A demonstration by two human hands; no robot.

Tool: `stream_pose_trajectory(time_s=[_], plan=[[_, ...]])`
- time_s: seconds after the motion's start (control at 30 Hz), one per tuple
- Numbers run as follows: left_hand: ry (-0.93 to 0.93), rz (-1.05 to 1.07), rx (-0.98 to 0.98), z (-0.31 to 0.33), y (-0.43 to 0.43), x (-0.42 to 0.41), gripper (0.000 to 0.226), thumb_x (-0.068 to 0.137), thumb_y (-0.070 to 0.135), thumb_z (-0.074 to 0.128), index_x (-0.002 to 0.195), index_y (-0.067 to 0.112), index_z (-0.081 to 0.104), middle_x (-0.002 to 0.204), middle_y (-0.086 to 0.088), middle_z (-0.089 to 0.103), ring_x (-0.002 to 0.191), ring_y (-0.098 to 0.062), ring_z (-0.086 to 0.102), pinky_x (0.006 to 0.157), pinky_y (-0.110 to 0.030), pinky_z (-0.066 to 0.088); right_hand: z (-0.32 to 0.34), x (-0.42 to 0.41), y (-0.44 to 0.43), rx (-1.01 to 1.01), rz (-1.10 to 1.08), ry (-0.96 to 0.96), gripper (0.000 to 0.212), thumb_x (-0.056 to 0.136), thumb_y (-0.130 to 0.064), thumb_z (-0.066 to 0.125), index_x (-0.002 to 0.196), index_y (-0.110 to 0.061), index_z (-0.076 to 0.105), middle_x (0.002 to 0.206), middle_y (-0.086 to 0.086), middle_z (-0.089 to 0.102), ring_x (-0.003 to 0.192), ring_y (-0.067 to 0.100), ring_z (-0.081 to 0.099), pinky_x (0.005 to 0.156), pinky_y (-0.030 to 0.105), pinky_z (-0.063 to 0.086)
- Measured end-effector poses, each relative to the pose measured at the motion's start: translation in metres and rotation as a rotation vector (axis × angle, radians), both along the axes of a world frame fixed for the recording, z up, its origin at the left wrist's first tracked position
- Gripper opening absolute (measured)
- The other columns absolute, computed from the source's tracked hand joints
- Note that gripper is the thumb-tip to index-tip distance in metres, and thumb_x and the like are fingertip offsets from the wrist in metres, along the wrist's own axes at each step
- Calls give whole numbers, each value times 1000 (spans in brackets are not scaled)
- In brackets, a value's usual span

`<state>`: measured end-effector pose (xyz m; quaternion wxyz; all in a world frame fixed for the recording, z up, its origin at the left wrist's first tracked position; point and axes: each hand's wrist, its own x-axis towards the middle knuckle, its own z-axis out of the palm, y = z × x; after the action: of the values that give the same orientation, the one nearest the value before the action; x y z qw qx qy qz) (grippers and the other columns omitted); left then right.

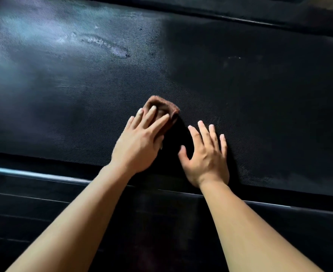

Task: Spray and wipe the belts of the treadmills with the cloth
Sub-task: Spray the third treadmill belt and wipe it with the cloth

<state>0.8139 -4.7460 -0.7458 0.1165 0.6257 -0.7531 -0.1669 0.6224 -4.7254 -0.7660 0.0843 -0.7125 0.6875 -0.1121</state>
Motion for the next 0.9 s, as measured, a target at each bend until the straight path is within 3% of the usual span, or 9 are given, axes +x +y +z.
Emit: stream_pose_trajectory(time_s=[0.17,0.27,0.43,0.6,0.7,0.8,0.9], plan=[[-11,222,16,-5,28,63,57,97,36,50,153,32,38,164,-7,25,151,-39,21,120,-54,19,-1,0,1,-14,-1,3,66,89,-54,34,149,-27,41,162,-1,26,151,23,16,123,50,8],[-5,381,30,-4,7,91,60,99,30,57,154,32,35,167,-7,18,153,-35,13,123,-48,12,-2,0,1,-20,1,3,65,89,-54,33,148,-27,42,162,-1,27,151,24,17,122,50,8],[-29,476,33,-2,-63,80,59,102,34,47,157,29,27,167,-12,13,153,-36,10,125,-41,7,-2,1,1,-26,-1,3,66,89,-53,34,148,-26,42,161,0,29,151,25,18,122,50,8],[-86,243,14,-2,-104,24,62,102,34,44,159,28,21,167,-16,10,154,-38,4,126,-40,1,-1,0,1,-9,2,19,67,89,-54,32,149,-27,40,162,0,26,151,24,16,123,50,7],[-80,33,-35,-3,-91,-5,60,100,33,45,157,26,27,166,-16,15,154,-33,6,126,-38,0,-1,0,0,-8,1,21,68,87,-54,31,148,-26,41,162,-1,27,151,25,16,122,50,8],[-59,-134,-16,-5,-52,-9,64,93,45,31,154,27,35,164,-13,25,154,-32,16,125,-45,14,-2,0,-1,-10,1,18,69,86,-55,31,147,-25,43,162,-1,27,151,25,17,122,50,8],[-46,-142,12,-5,0,6,63,92,46,34,152,28,40,162,-10,32,150,-35,26,122,-50,24,-2,0,-1,-18,-2,9,68,86,-54,33,147,-25,44,162,-1,28,151,25,18,122,50,9]])
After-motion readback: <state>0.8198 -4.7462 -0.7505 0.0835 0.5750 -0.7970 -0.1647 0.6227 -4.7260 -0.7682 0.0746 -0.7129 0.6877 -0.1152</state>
